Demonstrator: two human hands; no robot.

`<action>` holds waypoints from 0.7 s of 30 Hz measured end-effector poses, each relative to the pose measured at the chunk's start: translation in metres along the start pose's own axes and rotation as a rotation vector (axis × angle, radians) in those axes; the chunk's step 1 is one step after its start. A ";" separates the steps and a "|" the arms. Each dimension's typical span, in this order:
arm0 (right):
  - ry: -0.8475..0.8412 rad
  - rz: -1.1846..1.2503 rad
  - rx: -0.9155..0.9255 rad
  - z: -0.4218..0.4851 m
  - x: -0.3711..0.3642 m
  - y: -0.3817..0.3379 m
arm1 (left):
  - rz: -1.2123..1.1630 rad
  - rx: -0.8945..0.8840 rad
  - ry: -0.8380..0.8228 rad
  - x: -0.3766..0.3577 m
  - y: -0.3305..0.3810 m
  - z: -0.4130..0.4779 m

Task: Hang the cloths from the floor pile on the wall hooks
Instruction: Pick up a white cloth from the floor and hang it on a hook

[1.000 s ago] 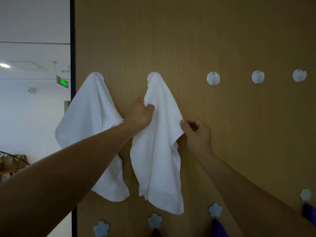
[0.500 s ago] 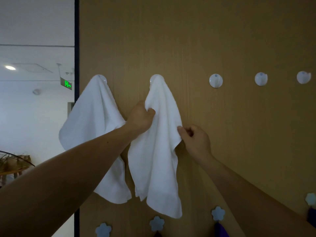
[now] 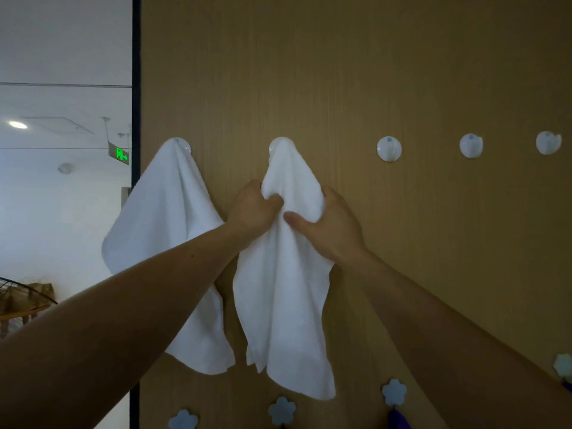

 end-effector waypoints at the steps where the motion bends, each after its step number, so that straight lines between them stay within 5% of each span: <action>1: -0.023 0.008 0.005 0.005 -0.004 -0.006 | 0.004 -0.005 0.000 0.001 0.000 0.000; 8: -0.103 -0.083 0.015 0.005 -0.017 -0.003 | 0.055 -0.034 -0.048 -0.004 -0.003 -0.009; 14: -0.120 0.136 -0.071 -0.002 -0.017 0.010 | 0.052 0.030 -0.088 -0.003 -0.008 -0.007; 21: -0.091 0.194 -0.117 -0.002 -0.008 0.014 | -0.010 0.076 0.034 0.006 0.004 -0.011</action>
Point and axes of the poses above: each hand's wrist, its own z-axis towards the middle knuckle, its own x-axis out of the back of the hand, y = z × x, the point moved 7 cm from there along z, towards the middle knuckle, and after that the axes turned 12 degrees about x, right-handed, at the moved point
